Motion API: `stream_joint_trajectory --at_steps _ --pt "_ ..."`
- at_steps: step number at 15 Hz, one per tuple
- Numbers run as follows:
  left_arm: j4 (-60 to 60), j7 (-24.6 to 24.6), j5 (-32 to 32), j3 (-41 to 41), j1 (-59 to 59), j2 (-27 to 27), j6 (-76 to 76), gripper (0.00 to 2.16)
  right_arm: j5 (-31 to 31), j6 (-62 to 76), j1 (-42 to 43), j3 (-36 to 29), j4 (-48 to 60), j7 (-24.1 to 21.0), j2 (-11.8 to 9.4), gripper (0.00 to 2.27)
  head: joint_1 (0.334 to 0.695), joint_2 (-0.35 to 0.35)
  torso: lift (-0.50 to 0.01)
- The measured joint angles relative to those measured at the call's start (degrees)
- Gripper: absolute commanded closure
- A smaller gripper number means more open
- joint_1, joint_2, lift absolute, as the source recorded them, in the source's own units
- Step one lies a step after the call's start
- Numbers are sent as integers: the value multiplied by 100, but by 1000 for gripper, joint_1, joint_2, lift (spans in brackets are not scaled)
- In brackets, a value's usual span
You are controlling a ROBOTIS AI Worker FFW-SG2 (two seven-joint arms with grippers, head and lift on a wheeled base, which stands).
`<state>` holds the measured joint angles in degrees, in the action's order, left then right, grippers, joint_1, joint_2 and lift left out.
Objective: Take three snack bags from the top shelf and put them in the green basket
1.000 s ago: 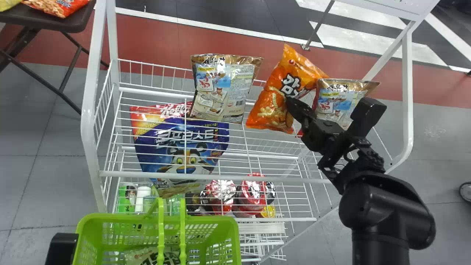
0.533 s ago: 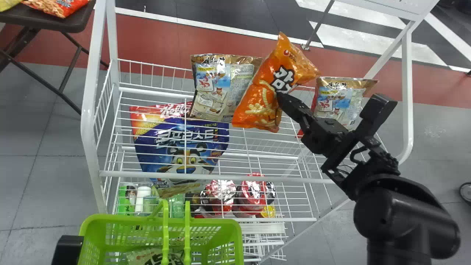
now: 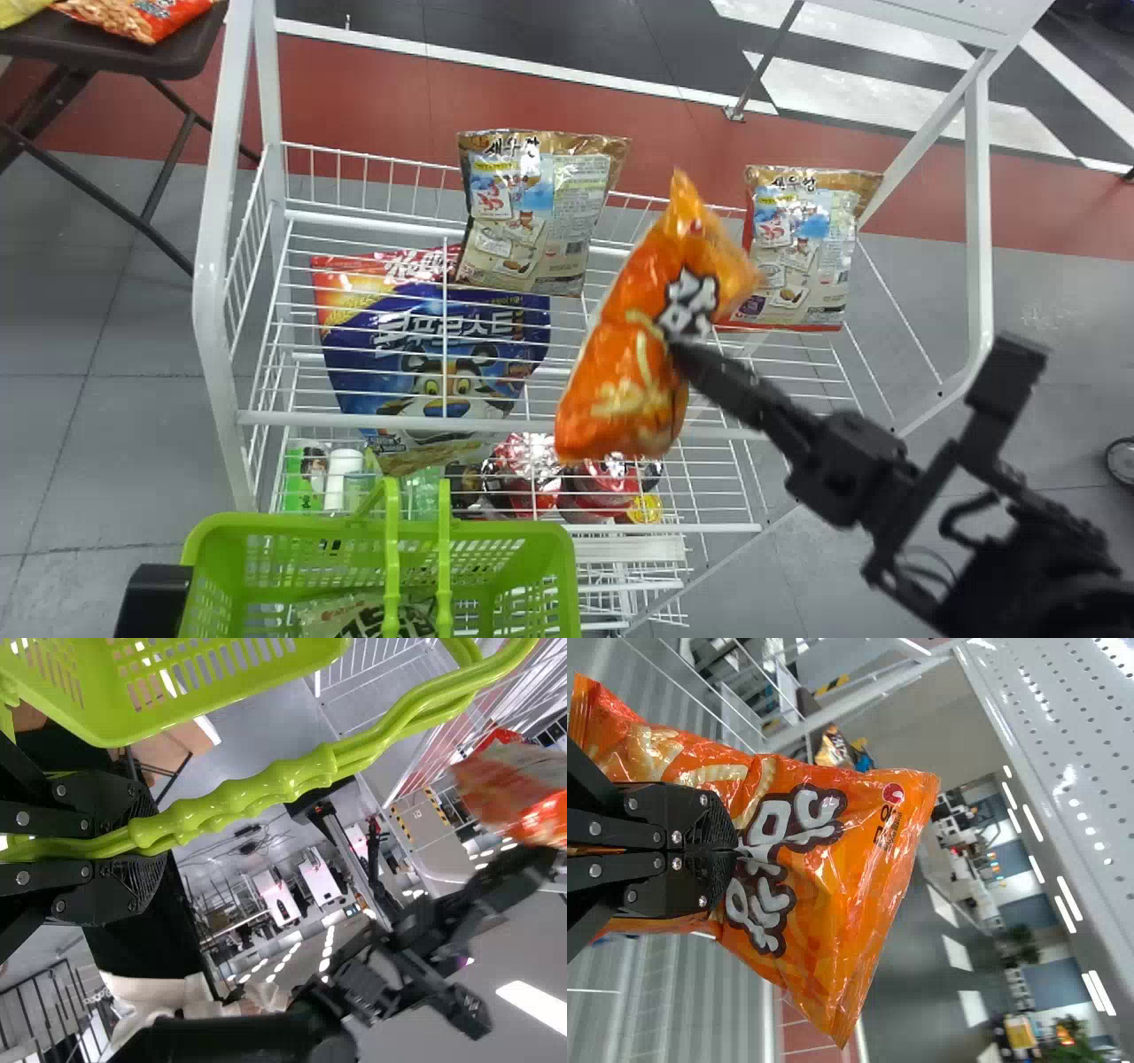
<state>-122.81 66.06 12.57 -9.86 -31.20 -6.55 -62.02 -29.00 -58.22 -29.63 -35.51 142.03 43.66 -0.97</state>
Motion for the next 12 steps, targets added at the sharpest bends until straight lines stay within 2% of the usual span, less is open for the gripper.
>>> stream_joint_trajectory --at_steps 2,4,6,8,10,12 --pt "23 -13 0 -15 6 39 118 1767 -292 -1515 -87 -576 400 614 85 1953 695 -350 -35" --pt "31 -12 0 -51 30 56 184 1767 -591 -2797 -97 -1057 591 1007 96 1953 695 -350 -35" --pt "21 -15 0 -66 46 58 193 1767 -644 -3072 -175 -1239 648 1340 97 1953 695 -350 -35" --pt "8 -13 0 -65 53 52 191 1767 -477 -3114 -431 -1047 583 1446 97 1953 695 -350 -35" --pt "-9 -6 0 -72 48 49 184 1767 -84 -3121 -590 -526 269 1442 91 1953 695 -350 -35" --pt "-49 0 0 -81 17 41 177 1767 270 -3121 -643 82 -252 1394 -44 1953 695 -350 -35"
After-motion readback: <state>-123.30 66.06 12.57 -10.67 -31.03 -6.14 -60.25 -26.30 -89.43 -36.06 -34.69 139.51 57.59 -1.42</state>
